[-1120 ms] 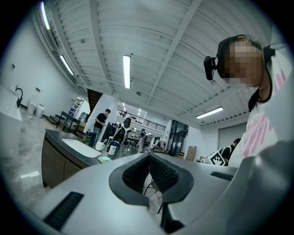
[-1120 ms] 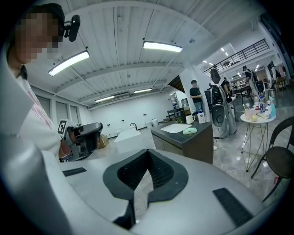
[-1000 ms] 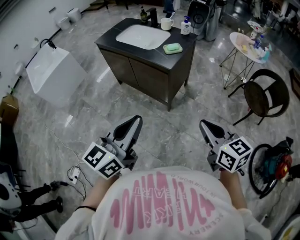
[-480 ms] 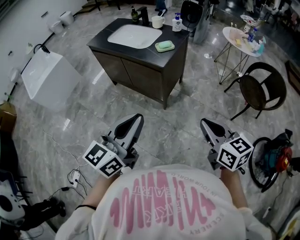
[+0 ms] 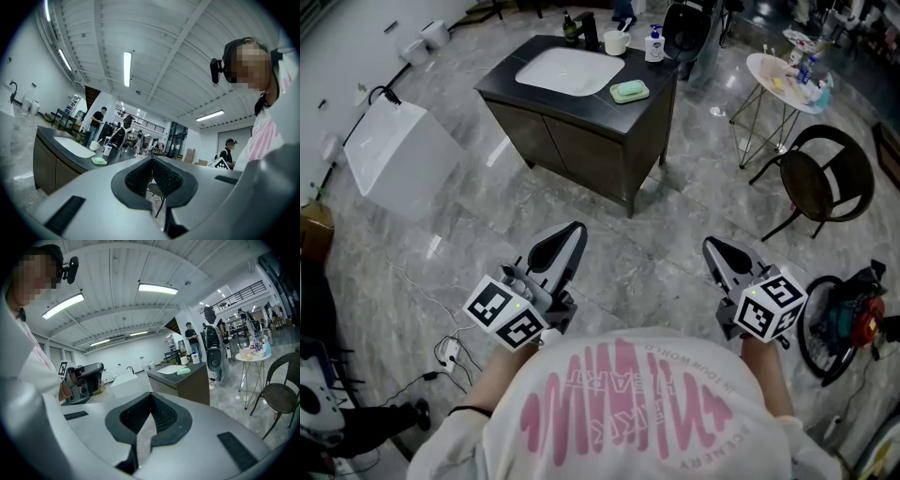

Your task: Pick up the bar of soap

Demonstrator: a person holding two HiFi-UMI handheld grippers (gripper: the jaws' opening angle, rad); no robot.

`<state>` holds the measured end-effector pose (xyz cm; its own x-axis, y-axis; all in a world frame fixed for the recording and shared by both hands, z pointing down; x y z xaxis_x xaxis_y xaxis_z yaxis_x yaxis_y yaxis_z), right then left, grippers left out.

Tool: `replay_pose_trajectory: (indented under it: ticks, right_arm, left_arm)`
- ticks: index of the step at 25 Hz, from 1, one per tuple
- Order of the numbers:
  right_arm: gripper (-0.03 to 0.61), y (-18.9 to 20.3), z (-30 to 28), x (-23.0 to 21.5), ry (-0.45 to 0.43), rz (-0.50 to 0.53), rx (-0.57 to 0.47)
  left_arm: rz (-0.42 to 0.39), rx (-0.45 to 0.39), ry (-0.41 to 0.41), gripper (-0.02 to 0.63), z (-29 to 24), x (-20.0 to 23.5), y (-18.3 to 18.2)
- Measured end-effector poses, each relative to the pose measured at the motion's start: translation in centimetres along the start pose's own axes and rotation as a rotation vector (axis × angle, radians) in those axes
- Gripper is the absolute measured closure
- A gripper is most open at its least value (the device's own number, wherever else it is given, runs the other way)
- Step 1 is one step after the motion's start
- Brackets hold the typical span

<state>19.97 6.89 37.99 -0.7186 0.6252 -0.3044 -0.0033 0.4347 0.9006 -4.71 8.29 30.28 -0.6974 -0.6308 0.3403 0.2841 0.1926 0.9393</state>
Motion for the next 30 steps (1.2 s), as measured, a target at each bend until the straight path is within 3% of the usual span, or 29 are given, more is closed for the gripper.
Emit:
replay_pose_trajectory:
  ticks: [30]
  right_arm:
    - [0.572,1.8,-1.5,-2.4,0.014,-0.112,-0.008]
  left_arm:
    - [0.032,0.077,-0.008,0.606,-2.0,2.4,0.9]
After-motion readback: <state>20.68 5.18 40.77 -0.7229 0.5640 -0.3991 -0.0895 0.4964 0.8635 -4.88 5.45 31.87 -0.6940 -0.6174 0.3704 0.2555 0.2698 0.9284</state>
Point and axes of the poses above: the fingertips, and each gripper's own axes: z backward along the fingers, x to its left, y out of its underside, the point moved 3 cm from there along z, backward along the fingers, and after that the axes turned 2 degrees about z, right-handed, at the moved point
